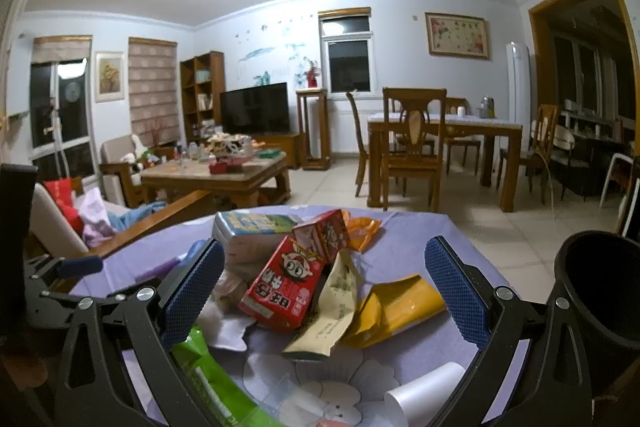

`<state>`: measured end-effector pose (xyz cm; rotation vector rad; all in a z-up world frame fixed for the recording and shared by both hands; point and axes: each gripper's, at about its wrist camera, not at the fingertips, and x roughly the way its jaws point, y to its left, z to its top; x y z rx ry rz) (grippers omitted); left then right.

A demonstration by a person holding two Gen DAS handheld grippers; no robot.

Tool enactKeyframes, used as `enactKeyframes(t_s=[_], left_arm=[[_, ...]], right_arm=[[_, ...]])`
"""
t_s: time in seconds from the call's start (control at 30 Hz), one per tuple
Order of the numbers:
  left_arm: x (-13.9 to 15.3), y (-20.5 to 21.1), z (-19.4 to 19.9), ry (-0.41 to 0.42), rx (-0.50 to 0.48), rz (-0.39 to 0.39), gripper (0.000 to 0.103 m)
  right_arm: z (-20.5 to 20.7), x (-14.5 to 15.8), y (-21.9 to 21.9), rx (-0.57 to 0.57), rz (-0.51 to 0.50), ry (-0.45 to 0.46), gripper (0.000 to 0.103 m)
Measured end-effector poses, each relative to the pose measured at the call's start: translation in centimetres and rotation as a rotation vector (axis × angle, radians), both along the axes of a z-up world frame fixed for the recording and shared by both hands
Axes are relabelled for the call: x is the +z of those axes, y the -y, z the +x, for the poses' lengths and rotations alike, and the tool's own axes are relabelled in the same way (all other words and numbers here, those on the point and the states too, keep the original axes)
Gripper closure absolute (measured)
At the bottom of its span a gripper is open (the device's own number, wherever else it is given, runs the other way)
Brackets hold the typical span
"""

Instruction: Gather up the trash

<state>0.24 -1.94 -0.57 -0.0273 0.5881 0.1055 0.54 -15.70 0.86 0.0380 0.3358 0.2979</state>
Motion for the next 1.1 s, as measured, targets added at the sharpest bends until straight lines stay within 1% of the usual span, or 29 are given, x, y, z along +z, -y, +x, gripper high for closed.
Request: enactKeyframes(t_s=[0.1,0.2,0.3,0.47,0.6,0.7,0.77,0.87,1.03,1.1], left_arm=[[0.1,0.7,-0.3,0.017,0.007,0.048,0.005],[0.1,1.1,-0.4,0.026,0.002,0.073,0.005],[0.2,1.2,-0.4,0.029,-0.006,0.083,0.005],[0.2,1.4,-0.6,0.046,-0.011,0.099,0.005],[0.3,1.0,-0.7,0.052,-0.014,0.081,0.005],[0.2,0.6,-0.7,0.046,0.020,0.061,0.005],[0.2,0.0,-0.6,0.038,0.022,0.029,0.005],[0.0,-0.5,-0.3,0.025,0.003,-0.008,0.005],[0.1,0.1,-0.5,0.032,-0.030,0.006,0.005],[0.0,0.0,-0.4,0.034,-0.038,-0.005,0.005]], right_arm=[[-0.1,-0.1,0.1,0.002,0.010,0.001,0.004],[-0.2,-0.1,-0.1,0.016,0.012,0.003,0.004],[-0.1,-0.2,-0.2,0.046,0.019,-0.004,0.004],[0.1,-0.2,0.0,0.057,0.034,-0.023,0.004],[0.4,-0.6,0.8,0.038,0.082,-0.070,0.004],[1.1,-0.9,2.0,0.043,0.146,-0.114,0.004],[1.5,-1.2,2.5,0.044,0.169,-0.135,0.004],[1.5,-1.2,2.7,0.033,0.176,-0.136,0.004],[1.2,-1.0,2.5,0.030,0.165,-0.119,0.004],[1.2,-1.1,2.5,0.029,0.171,-0.122,0.004]])
